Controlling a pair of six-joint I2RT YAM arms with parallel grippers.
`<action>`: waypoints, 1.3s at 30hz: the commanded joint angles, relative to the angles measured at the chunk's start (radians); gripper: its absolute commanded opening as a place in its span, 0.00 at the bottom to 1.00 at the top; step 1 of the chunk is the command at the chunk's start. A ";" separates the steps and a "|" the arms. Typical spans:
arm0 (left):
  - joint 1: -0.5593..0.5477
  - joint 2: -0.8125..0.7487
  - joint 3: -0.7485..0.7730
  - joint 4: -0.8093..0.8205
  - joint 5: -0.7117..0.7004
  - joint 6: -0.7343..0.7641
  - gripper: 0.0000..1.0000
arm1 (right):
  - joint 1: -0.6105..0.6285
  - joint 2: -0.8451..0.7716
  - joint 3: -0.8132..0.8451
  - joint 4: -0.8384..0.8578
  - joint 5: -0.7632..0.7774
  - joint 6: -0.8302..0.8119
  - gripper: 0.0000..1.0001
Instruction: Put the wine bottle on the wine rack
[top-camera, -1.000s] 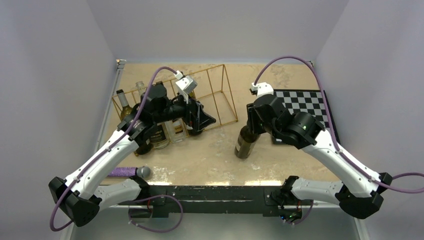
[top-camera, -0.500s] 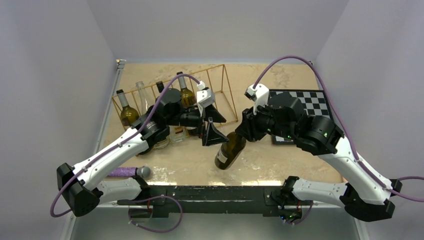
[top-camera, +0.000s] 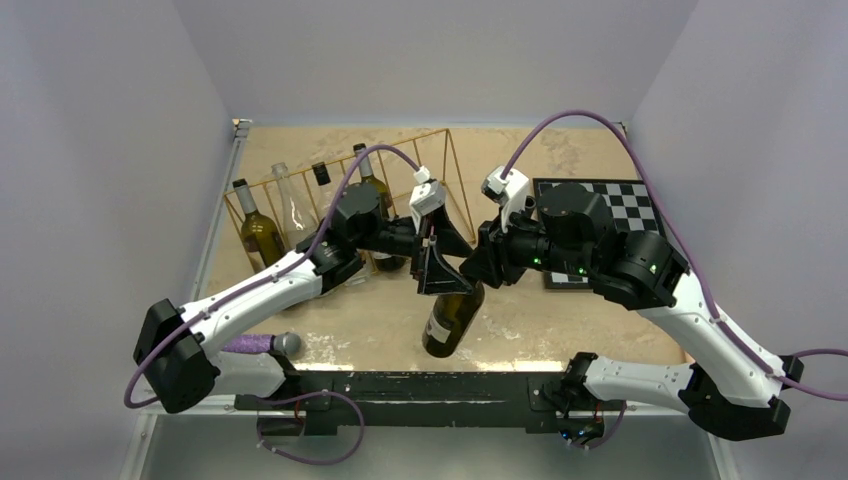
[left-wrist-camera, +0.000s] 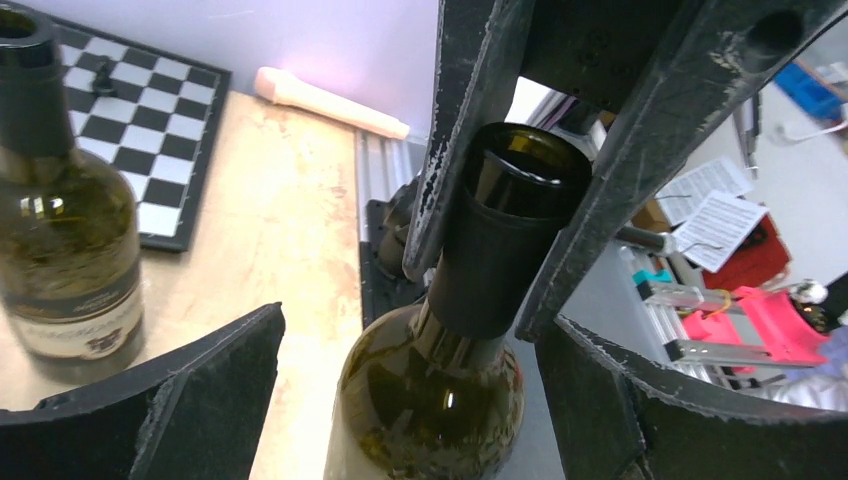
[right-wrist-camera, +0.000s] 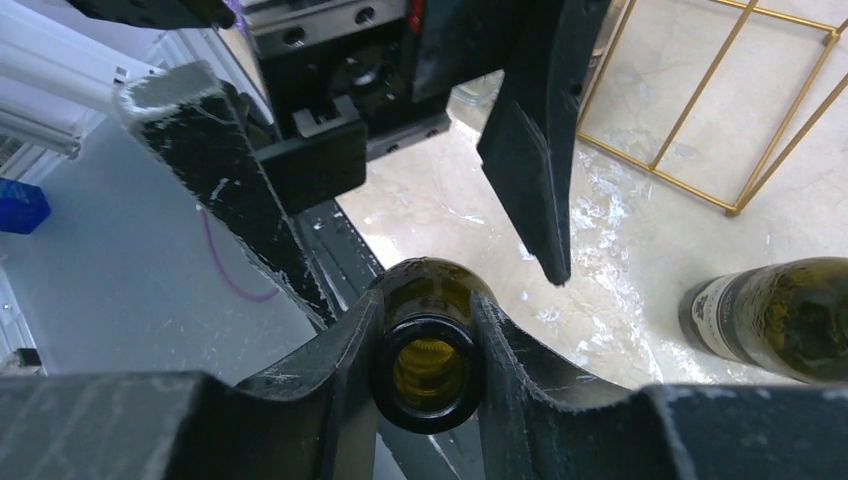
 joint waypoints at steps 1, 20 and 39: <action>-0.013 0.038 -0.015 0.233 0.093 -0.122 0.96 | 0.005 -0.016 0.069 0.163 -0.056 0.009 0.00; -0.024 0.047 -0.034 0.268 0.056 -0.158 0.00 | 0.006 -0.067 0.004 0.243 0.020 0.061 0.00; -0.025 0.025 -0.086 0.375 -0.061 -0.233 0.54 | 0.010 -0.130 -0.152 0.489 0.220 0.175 0.00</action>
